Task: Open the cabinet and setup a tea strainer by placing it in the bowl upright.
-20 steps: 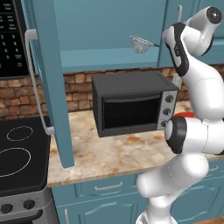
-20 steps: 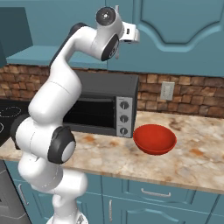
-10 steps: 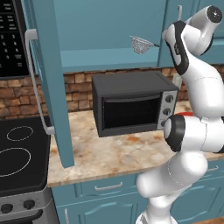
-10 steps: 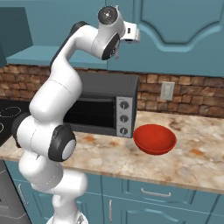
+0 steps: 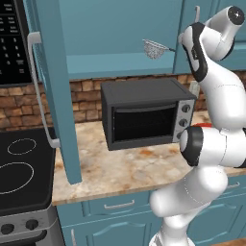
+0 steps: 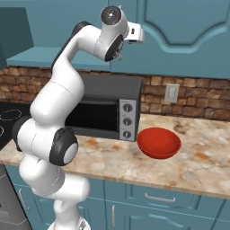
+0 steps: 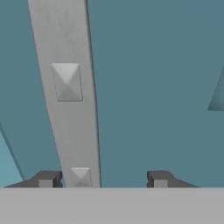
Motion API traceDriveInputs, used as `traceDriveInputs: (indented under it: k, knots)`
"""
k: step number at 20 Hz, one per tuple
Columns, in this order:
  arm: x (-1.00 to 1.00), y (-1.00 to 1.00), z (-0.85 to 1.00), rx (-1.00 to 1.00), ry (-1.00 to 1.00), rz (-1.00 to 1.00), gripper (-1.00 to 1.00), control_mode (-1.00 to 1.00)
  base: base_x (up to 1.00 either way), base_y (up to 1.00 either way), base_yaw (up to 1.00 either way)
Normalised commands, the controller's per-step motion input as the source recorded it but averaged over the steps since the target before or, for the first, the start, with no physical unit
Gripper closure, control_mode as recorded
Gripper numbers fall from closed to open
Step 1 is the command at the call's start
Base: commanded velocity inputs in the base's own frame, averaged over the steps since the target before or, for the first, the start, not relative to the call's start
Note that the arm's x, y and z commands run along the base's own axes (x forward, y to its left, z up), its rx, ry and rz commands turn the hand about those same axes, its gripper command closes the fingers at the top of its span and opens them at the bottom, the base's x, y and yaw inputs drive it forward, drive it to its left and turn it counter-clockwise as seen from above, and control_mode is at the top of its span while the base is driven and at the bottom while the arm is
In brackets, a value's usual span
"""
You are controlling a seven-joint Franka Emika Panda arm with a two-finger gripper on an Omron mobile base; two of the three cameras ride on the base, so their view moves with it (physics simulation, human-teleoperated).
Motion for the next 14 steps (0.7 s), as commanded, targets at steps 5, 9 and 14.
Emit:
traceDriveInputs:
  k: [5, 9, 14]
  knots:
    - [0.11, 0.0, 0.0, 0.0, -0.01, 0.0, 1.0, -1.0, 0.0, 0.0, 0.0]
    - [0.06, 0.0, 0.0, 0.0, -0.02, 0.0, 1.0, -1.0, 0.0, 0.0, 0.0]
    - [0.03, 0.0, -0.03, 0.02, 0.0, 0.0, 1.0, -1.0, 0.0, 0.0, 0.0]
